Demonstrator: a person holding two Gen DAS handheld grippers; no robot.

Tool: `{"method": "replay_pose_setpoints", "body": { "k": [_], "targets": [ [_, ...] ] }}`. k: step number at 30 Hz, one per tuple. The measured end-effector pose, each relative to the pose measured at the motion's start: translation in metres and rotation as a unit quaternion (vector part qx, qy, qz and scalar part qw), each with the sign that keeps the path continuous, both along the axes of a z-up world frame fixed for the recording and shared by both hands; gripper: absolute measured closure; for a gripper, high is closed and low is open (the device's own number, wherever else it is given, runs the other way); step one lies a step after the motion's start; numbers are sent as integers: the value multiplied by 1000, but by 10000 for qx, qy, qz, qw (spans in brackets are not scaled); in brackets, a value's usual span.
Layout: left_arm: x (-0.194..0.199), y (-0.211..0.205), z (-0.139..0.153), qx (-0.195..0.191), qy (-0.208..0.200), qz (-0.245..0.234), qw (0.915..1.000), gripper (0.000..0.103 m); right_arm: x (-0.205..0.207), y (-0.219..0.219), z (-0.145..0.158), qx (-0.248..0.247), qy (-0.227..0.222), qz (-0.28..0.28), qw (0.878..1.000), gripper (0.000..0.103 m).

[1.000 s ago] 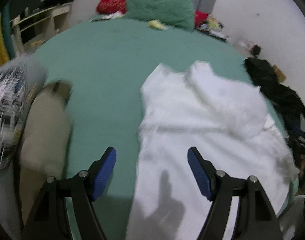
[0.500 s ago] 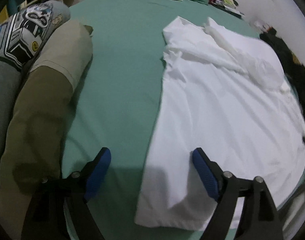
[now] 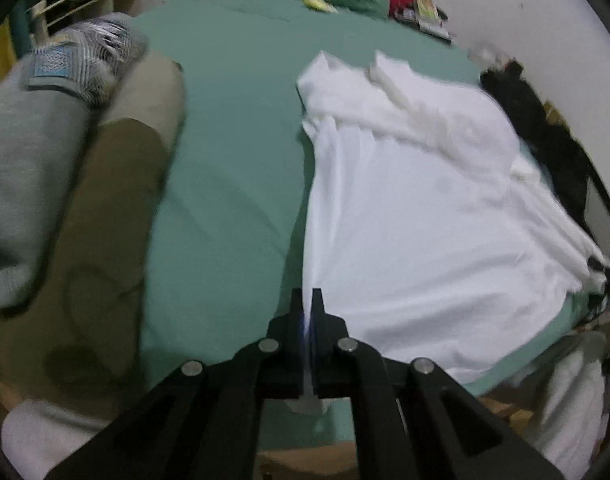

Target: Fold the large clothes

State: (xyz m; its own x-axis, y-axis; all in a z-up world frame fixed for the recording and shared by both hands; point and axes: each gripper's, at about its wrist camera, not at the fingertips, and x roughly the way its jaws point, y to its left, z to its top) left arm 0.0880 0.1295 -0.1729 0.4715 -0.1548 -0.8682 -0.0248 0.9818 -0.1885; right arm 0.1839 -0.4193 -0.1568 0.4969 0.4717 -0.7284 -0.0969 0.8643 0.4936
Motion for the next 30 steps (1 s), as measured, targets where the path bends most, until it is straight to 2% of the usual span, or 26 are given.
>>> {"method": "replay_pose_setpoints", "body": {
  "k": [4,10,15,17,19,24,28,30],
  "targets": [
    [-20,15,37,-225,-395,208,9988,102,-26,-14,24,139,-169,-59,9997,98],
    [-43,22,75,-445,-607,187,9970,102,-61,-25,58,389,-322,-128,9986,98],
    [-44,26,90,-641,-673,327,9951,102,-62,-29,68,872,-326,-367,9950,98],
    [-46,26,95,-539,-841,386,9943,102,-53,-35,66,1123,-345,-526,9917,98],
    [-31,29,98,-572,-919,493,9929,102,-42,-39,69,1197,-401,-687,9896,98],
    [31,40,104,-1002,-1025,850,9860,102,19,-49,72,1256,-589,-885,9864,98],
    [97,37,106,-974,-1144,1003,9836,102,89,-47,66,1222,-720,-989,9849,98],
    [129,37,99,-1086,-1123,1145,9811,102,121,-44,57,1255,-721,-1043,9840,98]
  ]
}}
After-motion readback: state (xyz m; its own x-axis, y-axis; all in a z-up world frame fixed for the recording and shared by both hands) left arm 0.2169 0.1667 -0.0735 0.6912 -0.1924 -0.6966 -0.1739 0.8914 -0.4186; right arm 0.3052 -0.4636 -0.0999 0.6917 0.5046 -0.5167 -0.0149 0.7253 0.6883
